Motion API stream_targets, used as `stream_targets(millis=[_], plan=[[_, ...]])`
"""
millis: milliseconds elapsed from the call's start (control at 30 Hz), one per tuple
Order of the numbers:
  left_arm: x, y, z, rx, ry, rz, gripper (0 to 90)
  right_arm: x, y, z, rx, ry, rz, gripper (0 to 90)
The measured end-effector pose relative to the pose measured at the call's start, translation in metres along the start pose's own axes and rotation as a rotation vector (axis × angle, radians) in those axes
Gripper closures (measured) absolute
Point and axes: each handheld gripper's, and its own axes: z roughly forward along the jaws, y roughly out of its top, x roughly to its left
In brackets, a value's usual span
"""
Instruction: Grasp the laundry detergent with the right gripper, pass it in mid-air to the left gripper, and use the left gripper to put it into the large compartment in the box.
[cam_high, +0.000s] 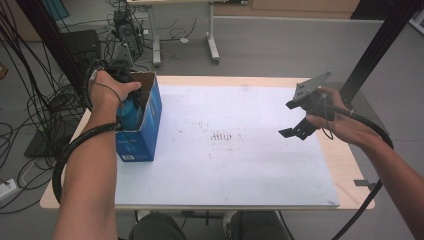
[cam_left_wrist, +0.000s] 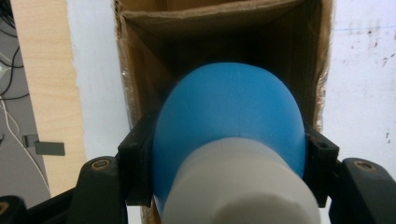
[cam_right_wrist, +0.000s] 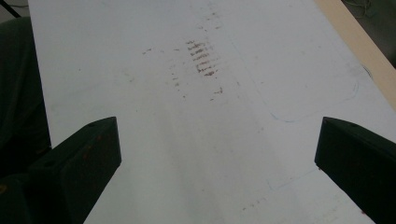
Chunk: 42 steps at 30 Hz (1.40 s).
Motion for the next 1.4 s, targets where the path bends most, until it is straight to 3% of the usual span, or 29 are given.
stream_targets(millis=[700, 1400], plan=[[-0.002, 0.000, 0.031, 0.028, -0.002, 0.018, 37.2, -0.003, 0.000, 0.003, 0.007, 0.000, 0.002, 0.3], [-0.001, 0.002, 0.033, 0.024, -0.004, 0.017, 37.0, -0.005, 0.004, -0.002, 0.010, -0.011, -0.002, 0.3]])
